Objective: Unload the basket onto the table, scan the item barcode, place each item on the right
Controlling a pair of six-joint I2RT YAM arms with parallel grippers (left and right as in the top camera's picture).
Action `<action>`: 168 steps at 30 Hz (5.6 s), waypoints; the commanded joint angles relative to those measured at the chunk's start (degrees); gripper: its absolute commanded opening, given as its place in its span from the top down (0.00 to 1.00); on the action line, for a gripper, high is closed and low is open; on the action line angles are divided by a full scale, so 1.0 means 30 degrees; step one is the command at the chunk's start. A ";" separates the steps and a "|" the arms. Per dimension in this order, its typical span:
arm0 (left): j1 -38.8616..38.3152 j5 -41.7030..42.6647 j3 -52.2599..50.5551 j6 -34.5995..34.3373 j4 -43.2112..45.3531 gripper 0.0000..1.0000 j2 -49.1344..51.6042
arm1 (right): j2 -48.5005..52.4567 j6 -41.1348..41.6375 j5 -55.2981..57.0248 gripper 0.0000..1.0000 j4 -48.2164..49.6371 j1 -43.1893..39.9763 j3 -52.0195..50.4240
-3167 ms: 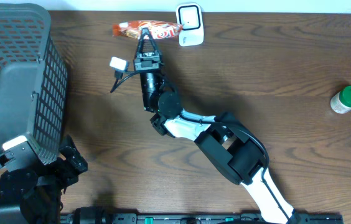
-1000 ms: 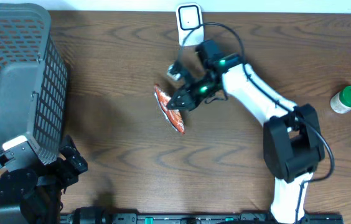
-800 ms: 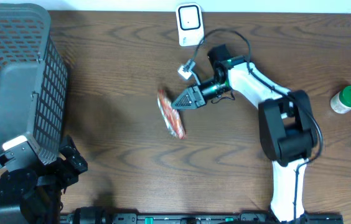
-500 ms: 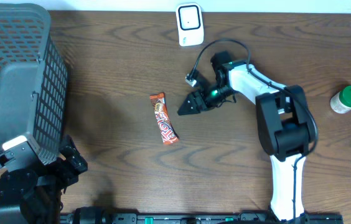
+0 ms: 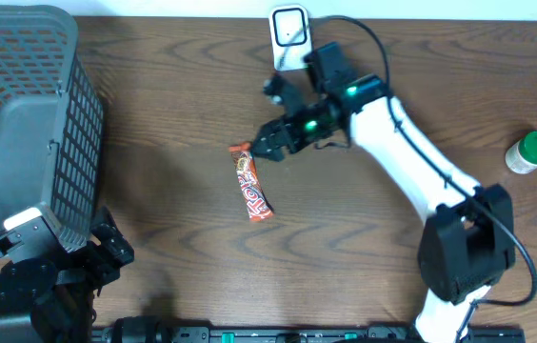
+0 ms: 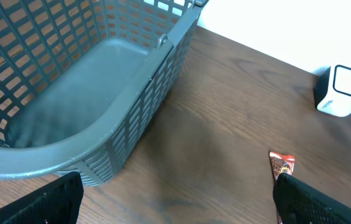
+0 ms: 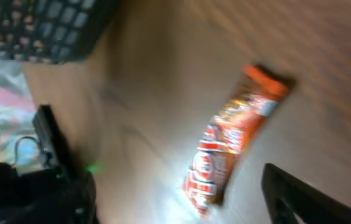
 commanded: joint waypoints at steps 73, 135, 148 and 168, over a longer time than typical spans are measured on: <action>0.0095 -0.0160 -0.0007 0.0015 0.0066 0.02 -0.0044 | 0.5523 -0.3861 -0.4794 0.01 -0.7009 -0.1741 0.2484; 0.0095 -0.0160 -0.0007 0.0015 0.0066 0.02 -0.0044 | 1.0936 -0.2987 0.8131 0.34 -0.7264 0.4597 0.2033; 0.0095 -0.0160 -0.0007 0.0015 0.0066 0.02 -0.0044 | 1.0936 -0.4517 0.6302 0.71 -0.6637 0.5202 -0.0845; 0.0095 -0.0160 -0.0007 0.0015 0.0066 0.02 -0.0044 | 0.7839 0.5078 2.3299 0.99 -0.9857 0.5348 0.4044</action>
